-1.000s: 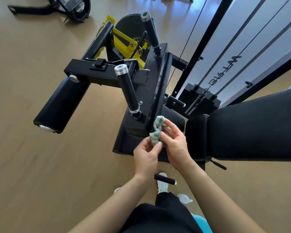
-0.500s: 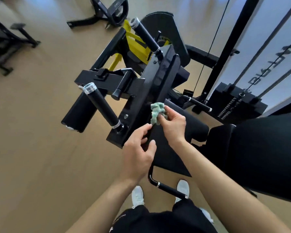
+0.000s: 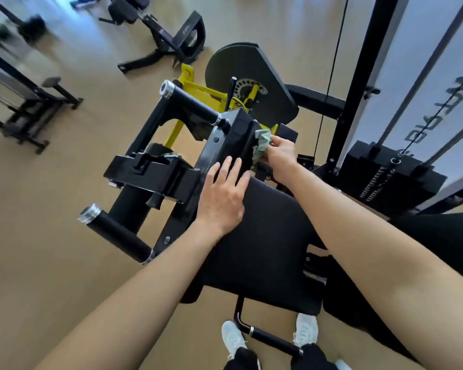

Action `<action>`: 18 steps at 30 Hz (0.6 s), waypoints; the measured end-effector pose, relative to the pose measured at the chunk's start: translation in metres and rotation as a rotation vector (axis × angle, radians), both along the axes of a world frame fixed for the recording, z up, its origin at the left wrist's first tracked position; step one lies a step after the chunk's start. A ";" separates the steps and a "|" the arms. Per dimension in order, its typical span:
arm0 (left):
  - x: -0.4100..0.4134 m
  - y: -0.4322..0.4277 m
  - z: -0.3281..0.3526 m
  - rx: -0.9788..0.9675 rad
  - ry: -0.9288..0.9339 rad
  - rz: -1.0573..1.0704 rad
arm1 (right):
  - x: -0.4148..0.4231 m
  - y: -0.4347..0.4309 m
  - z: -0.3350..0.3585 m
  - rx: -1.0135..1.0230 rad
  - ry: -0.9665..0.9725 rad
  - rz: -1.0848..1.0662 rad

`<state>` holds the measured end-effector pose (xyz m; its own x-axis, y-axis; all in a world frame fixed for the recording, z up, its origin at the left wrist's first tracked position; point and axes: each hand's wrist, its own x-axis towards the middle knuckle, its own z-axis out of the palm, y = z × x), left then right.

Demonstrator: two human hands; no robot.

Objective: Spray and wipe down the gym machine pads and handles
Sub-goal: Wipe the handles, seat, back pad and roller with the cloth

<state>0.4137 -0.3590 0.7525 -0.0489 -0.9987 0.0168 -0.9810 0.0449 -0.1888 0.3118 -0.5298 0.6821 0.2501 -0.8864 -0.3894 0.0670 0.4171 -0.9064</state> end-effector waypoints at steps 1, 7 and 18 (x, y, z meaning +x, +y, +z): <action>0.004 -0.012 0.003 0.031 -0.082 0.000 | -0.003 -0.009 0.004 0.023 -0.054 0.007; 0.018 -0.045 0.013 0.174 -0.172 -0.001 | -0.010 -0.056 0.013 0.114 -0.118 0.203; 0.015 -0.045 0.011 0.166 -0.178 -0.018 | -0.012 0.011 -0.003 0.221 -0.323 0.042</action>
<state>0.4288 -0.4037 0.7639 -0.0544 -0.9860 -0.1579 -0.9316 0.1071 -0.3475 0.2998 -0.5189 0.6793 0.4251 -0.7767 -0.4649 0.3132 0.6080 -0.7295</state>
